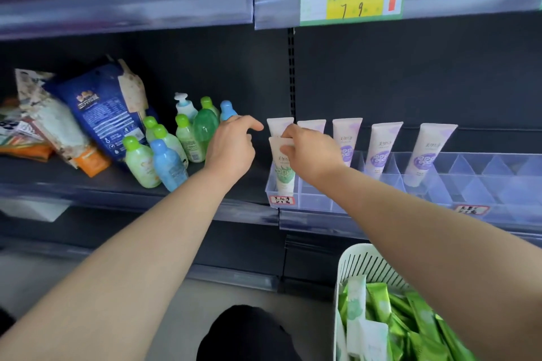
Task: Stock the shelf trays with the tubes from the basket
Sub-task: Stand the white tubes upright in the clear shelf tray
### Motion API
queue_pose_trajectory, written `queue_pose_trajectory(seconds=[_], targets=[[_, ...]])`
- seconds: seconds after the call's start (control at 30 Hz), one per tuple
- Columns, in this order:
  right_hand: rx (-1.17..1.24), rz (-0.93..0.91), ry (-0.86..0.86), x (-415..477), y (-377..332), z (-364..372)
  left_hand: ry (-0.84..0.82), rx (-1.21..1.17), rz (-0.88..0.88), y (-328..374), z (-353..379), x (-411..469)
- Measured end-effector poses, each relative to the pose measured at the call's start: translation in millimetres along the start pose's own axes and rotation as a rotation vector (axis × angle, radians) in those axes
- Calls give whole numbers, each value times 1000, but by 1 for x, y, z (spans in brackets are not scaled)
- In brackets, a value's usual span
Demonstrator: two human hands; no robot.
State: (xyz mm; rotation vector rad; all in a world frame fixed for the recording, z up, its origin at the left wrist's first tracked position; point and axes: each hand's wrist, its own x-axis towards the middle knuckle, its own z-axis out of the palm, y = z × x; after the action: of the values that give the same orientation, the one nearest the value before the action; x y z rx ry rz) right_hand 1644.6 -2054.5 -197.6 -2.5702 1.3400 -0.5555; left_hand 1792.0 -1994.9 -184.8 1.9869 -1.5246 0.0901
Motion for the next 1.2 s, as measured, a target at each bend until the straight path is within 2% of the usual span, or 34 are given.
queue_pose_trajectory(seconds=[0.3, 0.47, 0.6, 0.77, 0.97, 1.2], targets=[[-43, -42, -51, -4, 1, -8, 36, -4, 88, 15, -2, -5], [-14, -16, -5, -26, 16, -18, 24, 19, 123, 30, -13, -8], [-161, -52, 19, -61, 46, -26, -35, 94, 261, 52, -14, -23], [-172, -128, 21, -130, 96, -22, -123, 84, 458, 91, 9, -61], [-179, -23, -132, -221, 159, -1, -383, 81, 550, 130, 74, -116], [-118, 65, -347, -277, 191, 26, -982, 343, 418, 143, 140, -180]])
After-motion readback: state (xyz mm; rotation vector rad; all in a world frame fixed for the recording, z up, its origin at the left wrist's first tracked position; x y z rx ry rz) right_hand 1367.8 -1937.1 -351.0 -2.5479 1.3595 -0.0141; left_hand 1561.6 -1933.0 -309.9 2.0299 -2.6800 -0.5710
